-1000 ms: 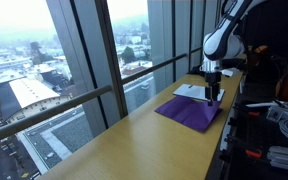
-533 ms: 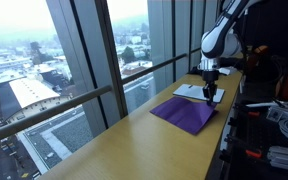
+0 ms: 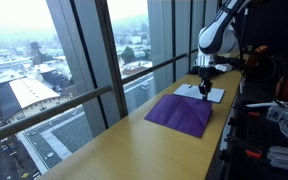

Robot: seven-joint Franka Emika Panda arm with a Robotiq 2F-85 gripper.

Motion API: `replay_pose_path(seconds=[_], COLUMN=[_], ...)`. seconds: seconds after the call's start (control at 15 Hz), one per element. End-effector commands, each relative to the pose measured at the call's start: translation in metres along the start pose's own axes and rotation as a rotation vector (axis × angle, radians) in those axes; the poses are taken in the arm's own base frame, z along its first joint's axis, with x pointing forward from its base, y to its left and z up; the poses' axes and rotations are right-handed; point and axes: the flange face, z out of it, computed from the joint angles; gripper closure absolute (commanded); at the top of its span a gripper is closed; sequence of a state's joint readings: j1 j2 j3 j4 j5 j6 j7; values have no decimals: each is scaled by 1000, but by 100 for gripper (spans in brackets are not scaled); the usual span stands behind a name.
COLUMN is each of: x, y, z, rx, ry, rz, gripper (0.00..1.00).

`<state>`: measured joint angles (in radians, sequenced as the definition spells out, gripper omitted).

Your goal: Open the purple file holder

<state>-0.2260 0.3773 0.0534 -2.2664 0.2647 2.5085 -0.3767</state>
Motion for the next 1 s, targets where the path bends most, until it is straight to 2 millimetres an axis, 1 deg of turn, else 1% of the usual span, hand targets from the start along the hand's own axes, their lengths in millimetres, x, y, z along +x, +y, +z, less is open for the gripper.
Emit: replay_pose_path(seconds=[0.0, 0.13, 0.33, 0.47, 0.6, 0.8, 0.93], x=[0, -4, -16, -22, -26, -31, -34], y=[-20, -33, -54, -65, -73, -82, -87], z=[-34, -55, -94, -119, -139, -154, -151], rx=[-38, -102, -219, -291, -343, -384, -403], ry=[23, 40, 63, 86, 111, 131, 135], rz=[-27, -39, -84, -117, -137, -162, -179], gripper=[100, 100, 100, 100, 100, 100, 100])
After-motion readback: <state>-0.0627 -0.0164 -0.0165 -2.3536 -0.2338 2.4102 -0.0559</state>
